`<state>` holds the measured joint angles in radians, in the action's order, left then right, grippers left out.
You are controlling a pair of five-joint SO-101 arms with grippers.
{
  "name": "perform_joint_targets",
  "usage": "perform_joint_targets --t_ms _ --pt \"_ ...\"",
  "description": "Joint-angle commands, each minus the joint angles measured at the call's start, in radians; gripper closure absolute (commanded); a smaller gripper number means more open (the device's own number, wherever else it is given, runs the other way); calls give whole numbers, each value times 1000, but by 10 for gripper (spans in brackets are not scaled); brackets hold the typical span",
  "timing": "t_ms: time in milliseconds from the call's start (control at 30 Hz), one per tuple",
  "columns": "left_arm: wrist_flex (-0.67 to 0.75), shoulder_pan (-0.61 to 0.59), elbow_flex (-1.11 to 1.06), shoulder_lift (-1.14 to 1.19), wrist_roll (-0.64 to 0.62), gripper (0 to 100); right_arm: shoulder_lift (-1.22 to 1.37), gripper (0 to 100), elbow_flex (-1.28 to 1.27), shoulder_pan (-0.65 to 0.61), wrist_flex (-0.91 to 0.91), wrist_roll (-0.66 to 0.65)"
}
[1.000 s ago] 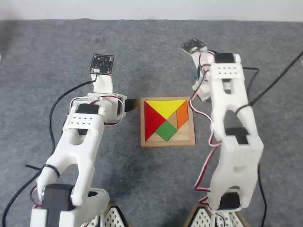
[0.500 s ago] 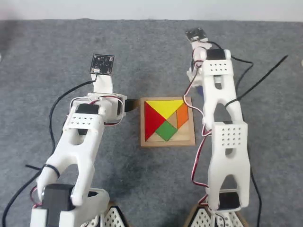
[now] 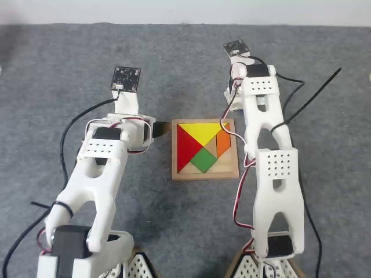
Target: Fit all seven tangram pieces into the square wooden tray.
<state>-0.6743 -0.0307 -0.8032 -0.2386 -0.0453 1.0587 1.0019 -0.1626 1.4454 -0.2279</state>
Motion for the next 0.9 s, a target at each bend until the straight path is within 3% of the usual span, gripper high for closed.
perform_joint_targets --t_ms 0,133,400,600,867 --pt "15 -2 4 -6 11 653 -16 696 46 13 38 49" --pt "15 -2 4 -6 11 653 21 710 52 10 47 78" --pt "15 -2 4 -6 11 653 48 972 92 12 51 114" --pt "15 -2 4 -6 11 653 42 983 110 8 87 97" --pt "18 -2 4 -6 12 653 41 991 433 5 360 -221"
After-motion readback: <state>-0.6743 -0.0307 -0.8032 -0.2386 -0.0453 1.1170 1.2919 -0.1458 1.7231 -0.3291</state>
